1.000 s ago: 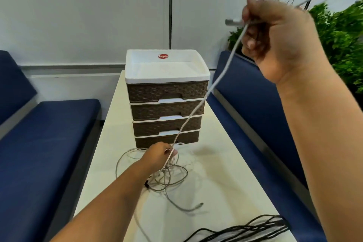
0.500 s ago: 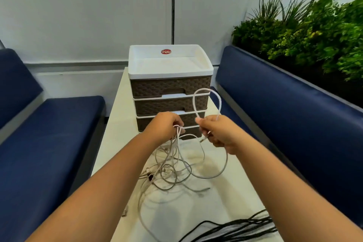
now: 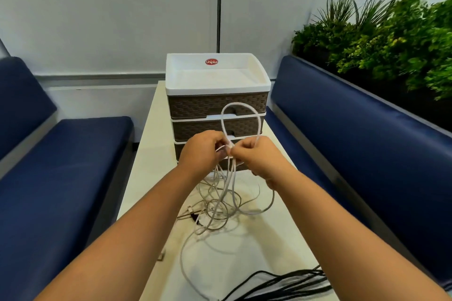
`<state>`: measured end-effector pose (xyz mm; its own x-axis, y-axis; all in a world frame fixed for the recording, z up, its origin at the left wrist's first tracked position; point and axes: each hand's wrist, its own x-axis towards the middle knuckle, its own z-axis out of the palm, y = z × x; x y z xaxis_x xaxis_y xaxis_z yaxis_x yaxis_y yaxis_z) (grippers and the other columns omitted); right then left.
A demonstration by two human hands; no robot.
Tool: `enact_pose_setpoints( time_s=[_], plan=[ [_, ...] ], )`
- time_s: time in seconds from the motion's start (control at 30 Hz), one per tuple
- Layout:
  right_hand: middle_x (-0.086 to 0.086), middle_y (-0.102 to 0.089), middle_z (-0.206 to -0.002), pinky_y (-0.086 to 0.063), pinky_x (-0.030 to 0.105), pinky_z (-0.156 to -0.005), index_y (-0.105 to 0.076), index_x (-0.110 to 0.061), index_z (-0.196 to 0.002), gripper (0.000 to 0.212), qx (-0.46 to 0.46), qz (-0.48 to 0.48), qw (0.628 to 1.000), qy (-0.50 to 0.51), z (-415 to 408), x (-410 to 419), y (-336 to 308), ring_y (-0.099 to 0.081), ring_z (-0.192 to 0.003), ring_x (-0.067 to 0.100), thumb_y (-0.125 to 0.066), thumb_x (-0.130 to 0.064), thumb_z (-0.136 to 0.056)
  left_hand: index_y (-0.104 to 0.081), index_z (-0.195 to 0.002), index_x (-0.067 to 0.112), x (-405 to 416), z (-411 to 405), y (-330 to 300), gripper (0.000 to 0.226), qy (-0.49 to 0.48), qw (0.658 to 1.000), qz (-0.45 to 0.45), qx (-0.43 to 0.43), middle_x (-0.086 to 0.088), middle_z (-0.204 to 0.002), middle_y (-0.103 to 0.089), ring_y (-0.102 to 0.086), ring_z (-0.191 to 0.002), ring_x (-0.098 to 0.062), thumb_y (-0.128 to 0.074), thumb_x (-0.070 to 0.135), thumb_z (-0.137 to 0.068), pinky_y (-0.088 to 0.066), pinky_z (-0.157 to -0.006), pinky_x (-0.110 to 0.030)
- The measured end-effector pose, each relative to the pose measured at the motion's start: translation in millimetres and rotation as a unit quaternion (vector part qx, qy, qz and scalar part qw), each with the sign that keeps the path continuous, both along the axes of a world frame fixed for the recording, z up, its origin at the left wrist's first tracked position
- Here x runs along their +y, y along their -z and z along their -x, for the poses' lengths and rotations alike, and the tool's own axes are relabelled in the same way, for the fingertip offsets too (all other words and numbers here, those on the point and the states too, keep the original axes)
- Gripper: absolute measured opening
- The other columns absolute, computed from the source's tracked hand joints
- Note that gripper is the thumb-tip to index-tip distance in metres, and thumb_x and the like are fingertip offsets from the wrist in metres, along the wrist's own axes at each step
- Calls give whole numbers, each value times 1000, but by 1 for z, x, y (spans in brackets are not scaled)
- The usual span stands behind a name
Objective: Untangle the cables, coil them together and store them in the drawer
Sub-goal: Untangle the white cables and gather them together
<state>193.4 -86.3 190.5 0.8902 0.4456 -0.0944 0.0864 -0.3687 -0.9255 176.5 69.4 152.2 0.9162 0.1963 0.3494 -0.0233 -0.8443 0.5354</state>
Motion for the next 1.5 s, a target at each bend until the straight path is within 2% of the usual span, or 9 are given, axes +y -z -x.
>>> enact_pose_setpoints(
  time_s=[0.2, 0.33, 0.43, 0.7, 1.0, 1.23, 1.3, 1.4, 1.5],
  plan=[
    [13, -61, -63, -43, 28, -52, -73, -7, -80, 22, -160, 52, 985, 43, -4, -18, -42, -46, -49, 10, -65, -25, -89, -70, -91, 27, 18, -9, 10, 23, -5, 1000, 8, -7, 12, -88, -63, -57, -79, -6, -66, 49, -87, -46, -64, -27],
    [4, -61, -65, -38, 24, -51, -70, -12, -87, 25, -284, 218, 931, 69, -7, -29, -54, -49, -53, 11, -55, -29, -98, -70, -87, 31, 22, -14, 24, 26, 17, 995, 96, 30, 9, -79, -68, -62, -75, -8, -59, 54, -90, -50, -65, -35],
    [-2, -51, -66, -33, 25, -52, -65, -13, -90, 27, -325, 300, 892, 89, -9, -35, -50, -46, -58, 11, -49, -32, -101, -71, -92, 33, 24, -16, 34, 23, 25, 996, 49, 71, 10, -80, -68, -61, -73, -8, -57, 52, -92, -49, -64, -35],
    [-1, -58, -70, -40, 23, -51, -66, -19, -91, 19, -238, 75, 950, 189, 4, -54, -48, -49, -60, 11, -50, -25, -101, -72, -96, 30, 33, -20, 69, 22, -4, 991, -18, 132, 8, -90, -69, -61, -84, -12, -63, 48, -90, -54, -72, -34],
    [-13, -60, -67, -37, 15, -52, -68, -23, -89, 19, -278, -136, 924, 224, 10, -87, -82, -48, -48, -5, -53, -25, -100, -61, -79, 25, 23, -6, 89, 16, -65, 986, -83, 127, 4, -76, -62, -56, -72, -15, -60, 34, -92, -37, -56, -28],
    [-13, -57, -67, -36, 22, -55, -70, -22, -92, 19, -313, -164, 911, 214, 8, -112, -92, -46, -55, 1, -53, -29, -98, -59, -105, 14, 9, -13, 77, 27, -116, 981, -111, 109, -7, -102, -59, -55, -95, -29, -38, 31, -104, -38, -68, -36],
    [-12, -56, -67, -37, 23, -54, -69, -26, -88, 19, -302, -176, 908, 229, 6, -121, -90, -47, -54, 1, -53, -31, -97, -54, -100, 15, 5, -14, 74, 26, -126, 986, -51, 98, -5, -98, -59, -54, -91, -27, -35, 32, -105, -39, -67, -37],
    [-9, -57, -66, -34, 24, -53, -70, -25, -86, 21, -249, -139, 932, 225, -1, -132, -81, -44, -49, 1, -53, -30, -98, -53, -95, 19, -2, -11, 69, 22, -78, 962, 247, 83, -2, -92, -63, -54, -81, -17, -37, 31, -105, -40, -65, -33],
    [-8, -56, -66, -34, 20, -52, -70, -22, -89, 21, -191, -131, 953, 196, -4, -131, -67, -42, -47, 0, -53, -26, -99, -60, -92, 20, -5, -6, 72, 21, -65, 938, 332, 75, -2, -90, -65, -55, -81, -16, -46, 32, -102, -42, -70, -32]
  ],
)
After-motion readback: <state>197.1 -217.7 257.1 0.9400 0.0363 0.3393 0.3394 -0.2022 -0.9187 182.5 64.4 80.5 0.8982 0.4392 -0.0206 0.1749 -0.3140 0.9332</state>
